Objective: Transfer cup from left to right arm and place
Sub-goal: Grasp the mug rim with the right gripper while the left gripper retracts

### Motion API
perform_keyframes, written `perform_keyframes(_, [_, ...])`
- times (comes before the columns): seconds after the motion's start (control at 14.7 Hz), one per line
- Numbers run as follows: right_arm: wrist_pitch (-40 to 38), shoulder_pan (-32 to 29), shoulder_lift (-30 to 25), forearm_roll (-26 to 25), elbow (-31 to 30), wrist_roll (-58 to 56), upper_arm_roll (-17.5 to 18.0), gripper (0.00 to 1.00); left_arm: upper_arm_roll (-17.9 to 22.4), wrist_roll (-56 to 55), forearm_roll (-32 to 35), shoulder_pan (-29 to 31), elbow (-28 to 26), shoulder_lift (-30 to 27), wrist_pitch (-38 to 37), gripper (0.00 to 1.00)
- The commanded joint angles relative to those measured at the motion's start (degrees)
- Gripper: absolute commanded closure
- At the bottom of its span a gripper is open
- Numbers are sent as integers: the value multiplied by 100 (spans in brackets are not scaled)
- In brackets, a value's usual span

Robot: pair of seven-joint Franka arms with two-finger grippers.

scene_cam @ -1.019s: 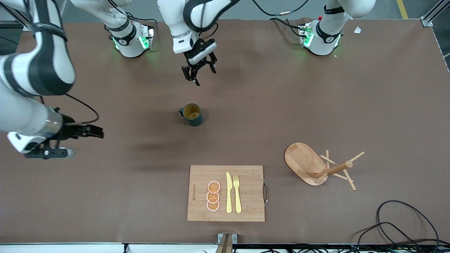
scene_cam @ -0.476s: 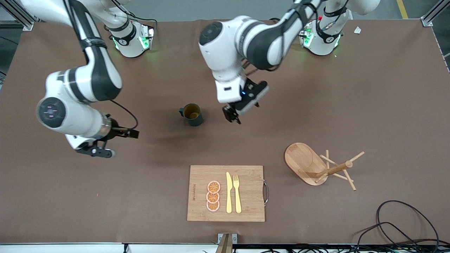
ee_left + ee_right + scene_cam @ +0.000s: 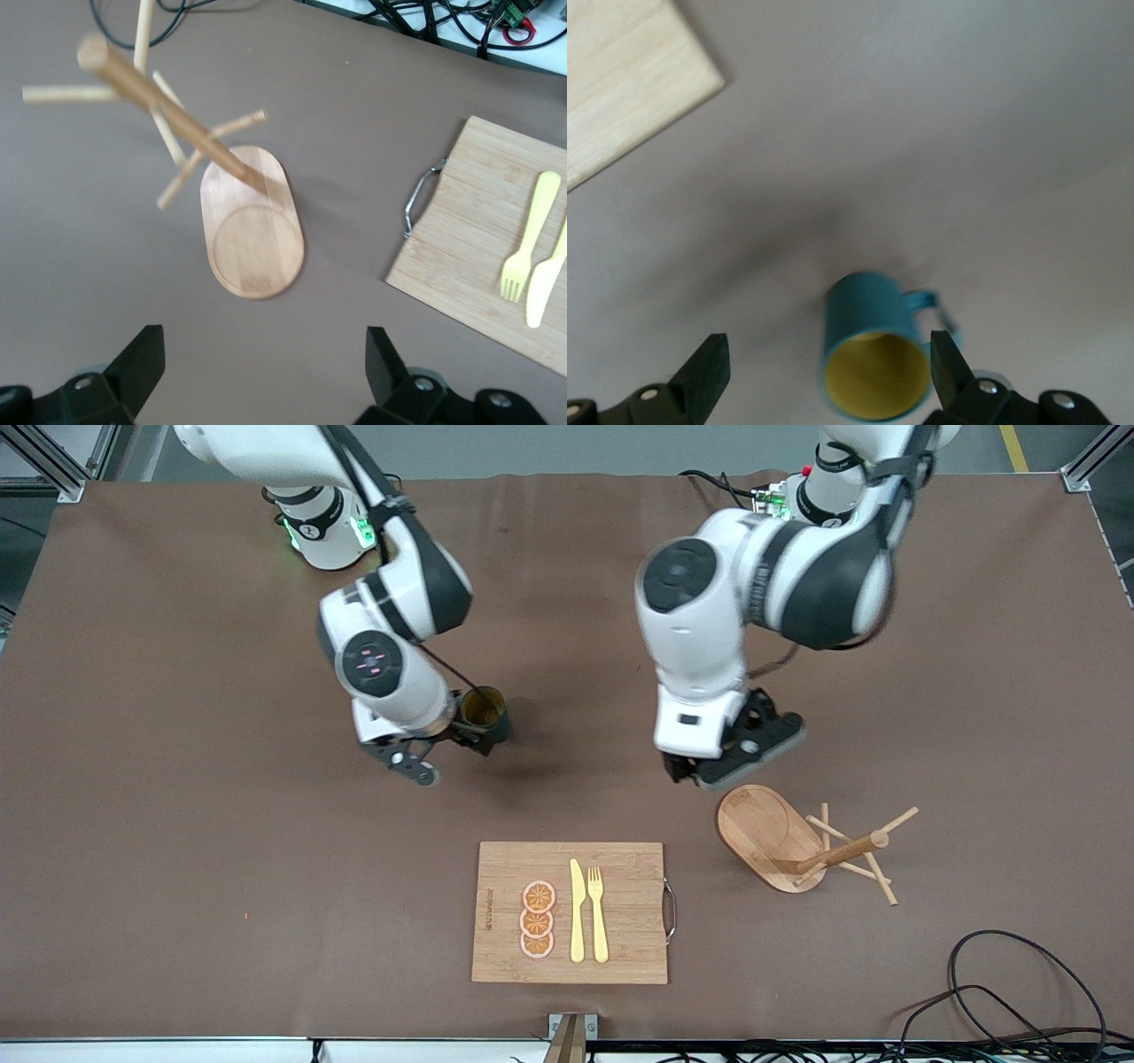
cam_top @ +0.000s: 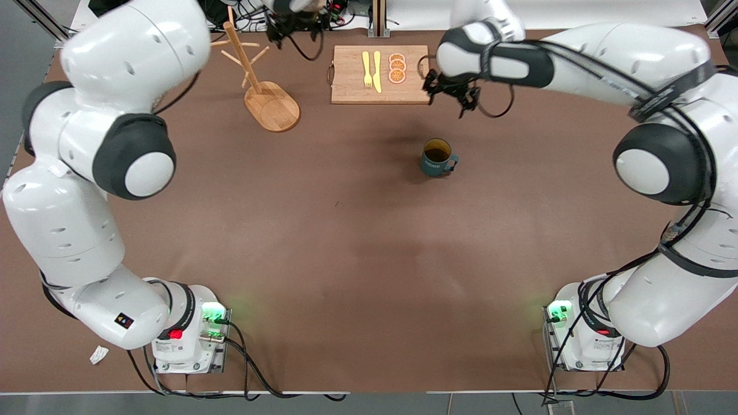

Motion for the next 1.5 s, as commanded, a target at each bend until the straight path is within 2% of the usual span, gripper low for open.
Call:
perform_keyframes(0.0, [482,316,330,124,-81,518,-72,0,-65,1010,-625,587,37,-301,-12,0])
perform_keyframes(0.27, [1036,564,533,124,-467,678,-72,0,-91,2240,-1022,1291,28,-706,-274,0])
perform_keyframes(0.34, [1107,573,594,124,-520,678,-72,8,-74,2575,-1101,1353,46,-768,-476,0])
perform_keyframes(0.41, [1090,581,603,133,-530,678,-72,30,-48,2865,-1259,1510,46,-890,-635,0])
perform_keyframes(0.48, [1055,581,603,133,-521,678,-72,59,-73,3251,-1460,1816,37,-1022,-671,0])
perform_keyframes(0.54, [1029,573,595,124,-521,599,-72,77,-56,3725,-1689,2002,28,-1189,-680,0])
perform_keyframes(0.68, [889,477,586,124,-512,590,-72,96,-21,4324,-1893,2222,-24,-1470,-724,0])
perform_keyframes(0.75, [792,363,568,124,-512,590,-81,99,-30,4614,-1893,2380,-77,-1593,-872,0])
perform_keyframes(1.02, [529,204,463,98,-486,354,-116,100,-47,5434,-1893,2707,-173,-1858,-1207,0])
perform_keyframes(1.16, [169,-67,192,-77,-451,195,-194,100,-47,5575,-1902,2777,-209,-1955,-1443,0])
perform_keyframes(1.29, [53,-532,68,-419,-346,-627,-326,100,-135,5733,-1911,2935,-253,-2051,-1585,0])
perform_keyframes(1.43, [53,-1295,94,-517,-48,-1900,-371,99,-432,5777,-1911,3189,-594,-2331,-1630,0])
